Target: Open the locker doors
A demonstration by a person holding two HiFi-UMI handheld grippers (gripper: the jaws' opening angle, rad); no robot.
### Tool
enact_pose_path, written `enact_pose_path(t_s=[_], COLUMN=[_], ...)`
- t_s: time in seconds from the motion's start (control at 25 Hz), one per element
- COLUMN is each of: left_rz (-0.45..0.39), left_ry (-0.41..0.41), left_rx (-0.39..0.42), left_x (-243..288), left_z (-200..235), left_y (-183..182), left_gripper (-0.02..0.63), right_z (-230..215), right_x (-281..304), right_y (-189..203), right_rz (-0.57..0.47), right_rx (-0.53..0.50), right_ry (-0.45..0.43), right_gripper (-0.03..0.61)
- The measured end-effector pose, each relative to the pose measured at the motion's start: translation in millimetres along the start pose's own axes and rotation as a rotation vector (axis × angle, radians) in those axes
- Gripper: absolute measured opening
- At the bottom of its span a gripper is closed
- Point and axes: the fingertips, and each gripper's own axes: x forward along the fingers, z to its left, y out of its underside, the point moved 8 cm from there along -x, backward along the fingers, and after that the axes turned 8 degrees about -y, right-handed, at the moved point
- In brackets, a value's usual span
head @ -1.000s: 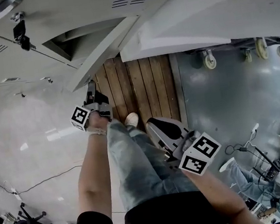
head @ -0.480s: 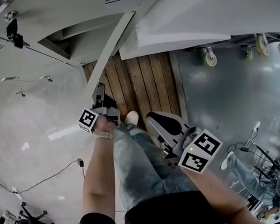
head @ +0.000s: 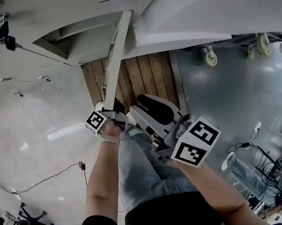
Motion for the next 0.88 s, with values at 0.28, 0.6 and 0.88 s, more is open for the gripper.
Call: enact_pose_path(t_s=[0.28, 0.6, 0.88], left_rz=[0.028, 0.055, 0.14], left_ry=[-0.002, -0.002, -0.006], left_rx=[0.011, 0.011, 0.038], left_x=[5.8, 8.4, 2.1], left_z=[0.2, 0.8, 0.6], left_y=[15.5, 22.8, 28.7], left_gripper=[0.061, 0.061, 0.061], right_z=[-13.0, -23.9, -28.0], right_x=[18.7, 33.3, 23.9], right_y=[-12.7, -3.4, -2.2], right_rz=[-0.004, 0.027, 0.01], right_rx=[0.04, 0.107, 0.108], right_ry=[0.016, 0.01, 0.042], right_gripper=[0.201, 0.216, 0.242])
